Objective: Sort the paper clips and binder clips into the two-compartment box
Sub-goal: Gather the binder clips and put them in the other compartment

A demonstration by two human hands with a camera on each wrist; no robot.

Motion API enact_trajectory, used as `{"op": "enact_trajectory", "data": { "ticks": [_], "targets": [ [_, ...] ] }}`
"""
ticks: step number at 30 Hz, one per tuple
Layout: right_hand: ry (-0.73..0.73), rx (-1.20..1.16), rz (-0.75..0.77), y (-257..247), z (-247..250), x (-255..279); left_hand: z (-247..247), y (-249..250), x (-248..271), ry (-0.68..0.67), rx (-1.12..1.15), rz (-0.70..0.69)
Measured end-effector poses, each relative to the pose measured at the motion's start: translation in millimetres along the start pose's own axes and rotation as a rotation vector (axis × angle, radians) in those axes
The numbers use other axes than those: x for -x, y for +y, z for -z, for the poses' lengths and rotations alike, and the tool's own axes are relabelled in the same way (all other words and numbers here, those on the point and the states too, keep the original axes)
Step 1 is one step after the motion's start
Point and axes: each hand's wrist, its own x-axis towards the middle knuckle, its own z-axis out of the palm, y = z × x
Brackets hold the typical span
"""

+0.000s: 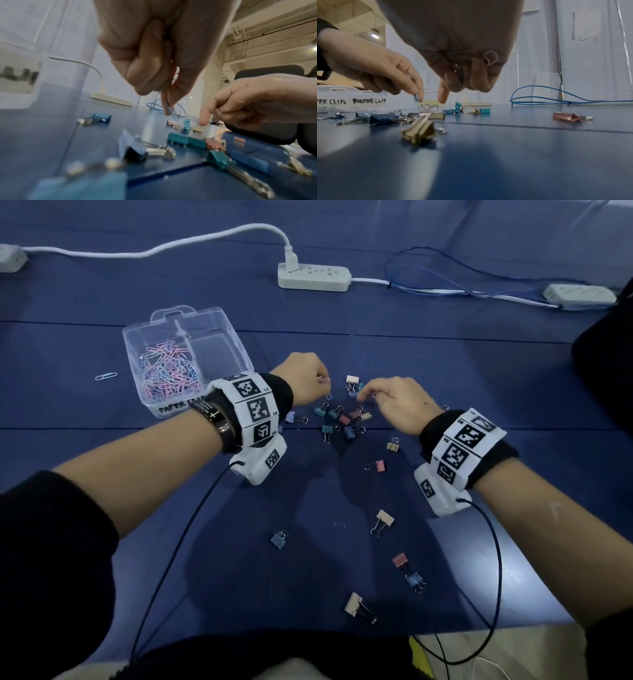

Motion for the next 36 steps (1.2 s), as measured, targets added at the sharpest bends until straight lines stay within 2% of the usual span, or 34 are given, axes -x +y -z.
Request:
{"op": "enact_trajectory", "data": {
  "ticks": [2,4,6,8,13,21,24,27,29,33,36],
  "targets": [
    [0.054,0.031,-0.009,-2,2,0,6,-2,2,0.047,0.07,0.029],
    [0.049,0.058,-0.019,-5,4,-1,10,-4,4,0.085,0.263,0.092],
    [0.01,0.074,-0.025,-7,4,-3,14,-9,5,0.081,0.507,0.168],
    [-0.02,0.098,-0.025,-9,4,-6,20,-15,6,0.04,0.647,0.226],
    [0.001,0.057,-0.054,-6,4,-5,41,-33,12,0.036,0.667,0.292],
    [0.194,0.035,-0.098,2,4,-10,79,-78,25,0.134,0.846,0.391],
    [0.258,-0.043,-0.076,2,6,-11,89,-92,30,0.224,0.768,0.409],
    [0.235,-0.11,-0.092,-10,10,-12,89,-104,34,0.357,0.648,0.428],
    [0.227,-0.166,-0.069,-26,12,-17,86,-111,36,0.396,0.532,0.431],
    [0.25,-0.399,-0.008,-58,23,-28,78,-119,41,0.357,0.283,0.431],
    [0.152,-0.346,-0.038,-58,36,-33,73,-123,47,0.316,0.178,0.444]
  ]
}}
